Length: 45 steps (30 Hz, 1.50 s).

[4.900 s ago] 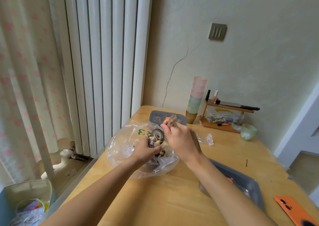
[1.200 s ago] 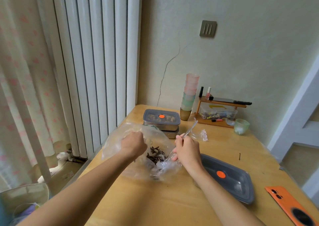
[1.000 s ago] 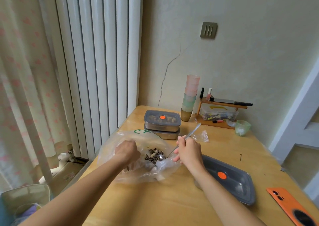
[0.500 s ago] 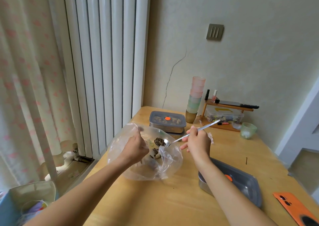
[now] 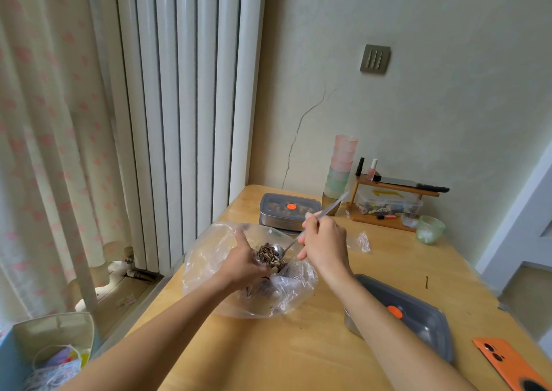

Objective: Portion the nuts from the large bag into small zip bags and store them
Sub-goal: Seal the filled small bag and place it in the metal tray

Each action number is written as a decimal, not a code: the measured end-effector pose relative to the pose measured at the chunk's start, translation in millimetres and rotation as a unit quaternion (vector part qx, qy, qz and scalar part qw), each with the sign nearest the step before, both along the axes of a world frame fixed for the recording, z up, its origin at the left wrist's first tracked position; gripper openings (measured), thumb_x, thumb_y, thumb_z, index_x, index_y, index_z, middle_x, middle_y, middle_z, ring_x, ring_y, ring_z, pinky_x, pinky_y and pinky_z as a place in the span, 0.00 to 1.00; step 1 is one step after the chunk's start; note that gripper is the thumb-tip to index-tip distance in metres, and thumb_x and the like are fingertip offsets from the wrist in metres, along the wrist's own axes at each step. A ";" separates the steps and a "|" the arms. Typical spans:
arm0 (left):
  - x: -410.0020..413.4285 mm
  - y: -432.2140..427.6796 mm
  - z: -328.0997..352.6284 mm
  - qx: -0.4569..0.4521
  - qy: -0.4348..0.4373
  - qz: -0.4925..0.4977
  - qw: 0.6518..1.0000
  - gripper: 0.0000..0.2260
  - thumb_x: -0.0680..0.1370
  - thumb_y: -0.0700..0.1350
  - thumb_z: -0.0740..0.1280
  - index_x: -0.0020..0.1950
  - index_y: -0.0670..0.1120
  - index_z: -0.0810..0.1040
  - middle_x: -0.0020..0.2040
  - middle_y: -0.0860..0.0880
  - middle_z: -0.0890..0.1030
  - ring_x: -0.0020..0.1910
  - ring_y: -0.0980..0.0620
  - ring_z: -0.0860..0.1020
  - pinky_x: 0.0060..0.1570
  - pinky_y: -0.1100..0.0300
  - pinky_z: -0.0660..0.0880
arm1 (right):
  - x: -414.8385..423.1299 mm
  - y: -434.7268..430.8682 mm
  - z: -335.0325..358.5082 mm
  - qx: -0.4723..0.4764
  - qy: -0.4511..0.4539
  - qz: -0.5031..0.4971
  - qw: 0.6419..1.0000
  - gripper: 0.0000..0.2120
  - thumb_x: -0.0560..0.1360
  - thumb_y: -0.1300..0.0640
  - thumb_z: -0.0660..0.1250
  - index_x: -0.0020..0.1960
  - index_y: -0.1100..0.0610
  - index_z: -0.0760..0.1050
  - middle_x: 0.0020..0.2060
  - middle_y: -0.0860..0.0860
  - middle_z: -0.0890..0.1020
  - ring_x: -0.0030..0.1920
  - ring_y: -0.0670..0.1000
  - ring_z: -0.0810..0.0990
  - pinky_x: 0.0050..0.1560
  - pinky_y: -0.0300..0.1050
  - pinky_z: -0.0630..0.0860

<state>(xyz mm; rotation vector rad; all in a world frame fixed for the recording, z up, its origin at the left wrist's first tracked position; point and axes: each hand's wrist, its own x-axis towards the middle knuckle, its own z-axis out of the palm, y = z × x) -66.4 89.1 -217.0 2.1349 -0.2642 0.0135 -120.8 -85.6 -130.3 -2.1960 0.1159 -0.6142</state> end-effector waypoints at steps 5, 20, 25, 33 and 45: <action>4.5 -7.1 1.8 -0.011 0.006 -0.008 1.000 0.51 0.71 0.38 0.78 0.78 0.42 0.42 0.36 0.48 0.81 0.33 0.53 0.80 0.29 0.67 0.70 | 1.9 10.8 8.9 -0.155 -0.070 0.084 0.982 0.20 0.87 0.52 0.54 0.45 0.60 0.77 0.34 0.54 0.82 0.29 0.53 0.83 0.37 0.53 0.81; 16.2 -10.0 -9.4 -0.071 0.049 0.025 0.996 0.51 0.73 0.42 0.79 0.78 0.34 0.41 0.38 0.47 0.82 0.35 0.53 0.80 0.33 0.61 0.74 | -1.9 17.2 1.6 -0.341 -0.307 0.124 0.880 0.21 0.86 0.46 0.53 0.52 0.60 0.77 0.33 0.51 0.80 0.27 0.58 0.79 0.22 0.52 0.75; 11.3 -11.1 -3.0 -0.083 0.023 0.043 0.995 0.53 0.73 0.44 0.79 0.80 0.37 0.41 0.44 0.43 0.83 0.34 0.53 0.80 0.28 0.65 0.72 | 1.4 18.3 -1.1 -0.323 -0.302 0.111 0.890 0.31 0.87 0.41 0.46 0.55 0.62 0.79 0.33 0.53 0.82 0.30 0.59 0.81 0.25 0.53 0.77; 9.9 -11.6 -3.9 -0.086 0.015 0.041 0.995 0.50 0.72 0.45 0.79 0.79 0.41 0.45 0.43 0.43 0.84 0.35 0.50 0.82 0.29 0.59 0.75 | 0.7 14.1 1.6 -0.335 -0.332 0.112 0.874 0.24 0.87 0.46 0.53 0.54 0.61 0.81 0.32 0.52 0.82 0.28 0.57 0.81 0.23 0.48 0.76; 10.0 -10.0 -5.3 -0.093 -0.008 0.040 0.995 0.46 0.74 0.39 0.76 0.80 0.44 0.45 0.43 0.44 0.83 0.39 0.49 0.83 0.34 0.60 0.77 | -2.1 6.3 -0.7 -0.279 -0.264 0.054 0.922 0.16 0.86 0.51 0.60 0.47 0.60 0.78 0.31 0.52 0.80 0.28 0.55 0.79 0.25 0.45 0.72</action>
